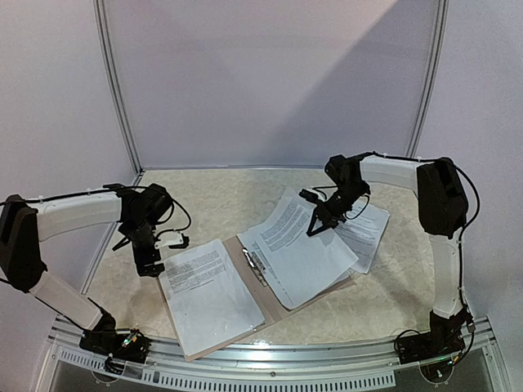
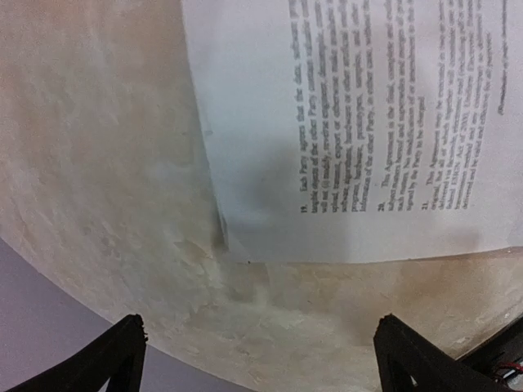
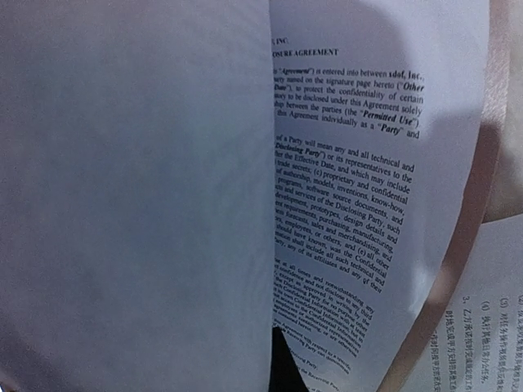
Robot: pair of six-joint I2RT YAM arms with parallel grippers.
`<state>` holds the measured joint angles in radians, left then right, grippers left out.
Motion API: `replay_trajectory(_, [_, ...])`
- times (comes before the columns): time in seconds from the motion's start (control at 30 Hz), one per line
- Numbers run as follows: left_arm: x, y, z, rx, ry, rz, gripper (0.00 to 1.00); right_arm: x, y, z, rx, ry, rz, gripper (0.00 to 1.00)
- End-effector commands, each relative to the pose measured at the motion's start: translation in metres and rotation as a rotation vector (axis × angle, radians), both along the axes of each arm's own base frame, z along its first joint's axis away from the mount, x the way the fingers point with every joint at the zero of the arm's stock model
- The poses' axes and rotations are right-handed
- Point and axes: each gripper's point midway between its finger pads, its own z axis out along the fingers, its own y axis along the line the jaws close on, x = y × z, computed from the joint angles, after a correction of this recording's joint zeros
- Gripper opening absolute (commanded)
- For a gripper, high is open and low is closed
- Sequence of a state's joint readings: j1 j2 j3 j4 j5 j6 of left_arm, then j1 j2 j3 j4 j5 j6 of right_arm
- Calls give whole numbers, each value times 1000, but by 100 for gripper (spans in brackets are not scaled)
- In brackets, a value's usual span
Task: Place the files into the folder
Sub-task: Place the file in the spring clip on the folder.
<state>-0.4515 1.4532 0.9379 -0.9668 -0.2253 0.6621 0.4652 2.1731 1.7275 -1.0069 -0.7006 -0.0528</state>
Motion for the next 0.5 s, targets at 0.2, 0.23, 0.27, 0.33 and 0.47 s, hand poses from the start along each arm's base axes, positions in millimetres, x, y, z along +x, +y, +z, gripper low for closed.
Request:
replay_trajectory(0.2, [-6, 13, -24, 24, -4, 48, 100, -12, 11, -18, 85, 88, 6, 0])
replay_trajectory(0.23, [-6, 11, -25, 17, -1, 50, 99, -12, 12, -18, 93, 97, -5, 0])
replay_trajectory(0.27, [-6, 10, -26, 14, 5, 51, 99, -11, 13, -17, 104, 96, -12, 0])
replay_trajectory(0.33, [-5, 10, -27, 14, 7, 53, 99, -11, 17, -14, 126, 101, -12, 0])
replay_trajectory(0.47, [-2, 10, -25, 18, -3, 53, 99, -13, 22, -12, 133, 124, -31, 0])
